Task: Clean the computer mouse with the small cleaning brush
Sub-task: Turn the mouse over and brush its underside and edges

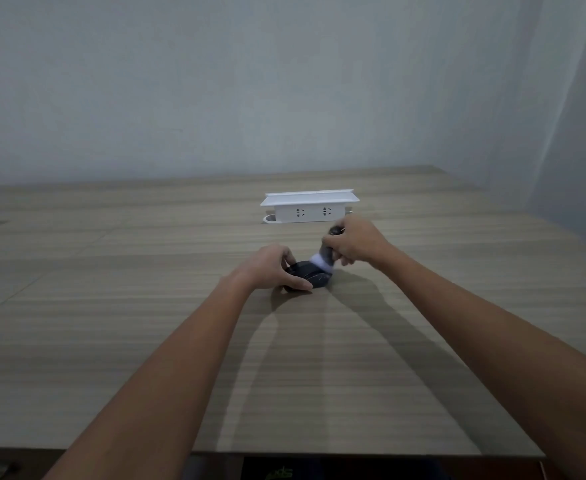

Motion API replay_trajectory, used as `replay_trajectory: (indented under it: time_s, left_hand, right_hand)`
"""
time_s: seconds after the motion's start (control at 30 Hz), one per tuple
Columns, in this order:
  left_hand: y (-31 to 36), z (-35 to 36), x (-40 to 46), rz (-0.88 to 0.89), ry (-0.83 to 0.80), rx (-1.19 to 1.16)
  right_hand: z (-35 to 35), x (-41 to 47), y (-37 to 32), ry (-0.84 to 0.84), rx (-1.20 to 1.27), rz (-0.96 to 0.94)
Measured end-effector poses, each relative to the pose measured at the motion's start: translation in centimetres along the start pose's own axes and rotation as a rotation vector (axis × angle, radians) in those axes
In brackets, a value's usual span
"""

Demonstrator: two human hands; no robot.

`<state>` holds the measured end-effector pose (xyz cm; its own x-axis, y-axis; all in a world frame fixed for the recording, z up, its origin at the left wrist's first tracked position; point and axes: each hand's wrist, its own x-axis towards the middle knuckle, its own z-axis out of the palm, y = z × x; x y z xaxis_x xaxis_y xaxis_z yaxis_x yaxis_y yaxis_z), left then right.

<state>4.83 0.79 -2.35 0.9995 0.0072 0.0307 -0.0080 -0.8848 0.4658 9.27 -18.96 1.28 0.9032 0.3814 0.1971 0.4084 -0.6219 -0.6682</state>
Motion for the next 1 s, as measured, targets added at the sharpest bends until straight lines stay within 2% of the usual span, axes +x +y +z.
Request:
replay_trajectory:
  time_s: [0.07, 0.23, 0.37, 0.53, 0.63, 0.77, 0.83, 0.93, 1.0]
  left_hand:
    - [0.2, 0.0, -0.2, -0.012, -0.002, -0.006]
    - [0.6, 0.1, -0.6, -0.014, 0.013, -0.001]
    - [0.6, 0.4, -0.8, -0.028, 0.035, -0.026]
    - [0.5, 0.5, -0.9, 0.015, 0.039, 0.024]
    - [-0.2, 0.3, -0.6, 0.067, 0.004, -0.051]
    - [-0.5, -0.1, -0.7, 0.098, -0.025, -0.160]
    - [-0.5, -0.1, -0.6, 0.121, -0.066, -0.162]
    - [-0.7, 0.0, -0.5, 0.136, -0.075, -0.181]
    - [-0.8, 0.2, -0.4, 0.110, -0.072, -0.213]
  right_hand:
    - [-0.4, 0.4, -0.4, 0.024, -0.051, 0.007]
    - [0.2, 0.2, -2.2, -0.102, 0.100, -0.012]
    - [-0.2, 0.8, -1.3, -0.029, -0.035, -0.032]
    - [-0.8, -0.6, 0.7, 0.028, 0.123, -0.125]
    - [-0.7, -1.4, 2.9, 0.008, 0.065, -0.141]
    - [-1.1, -1.9, 4.2, 0.168, 0.137, -0.206]
    - [-0.9, -2.9, 4.0, 0.144, 0.216, -0.276]
    - [0.2, -4.1, 4.2, -0.003, 0.192, -0.312]
    - [0.5, -3.8, 4.9, 0.079, 0.148, -0.239]
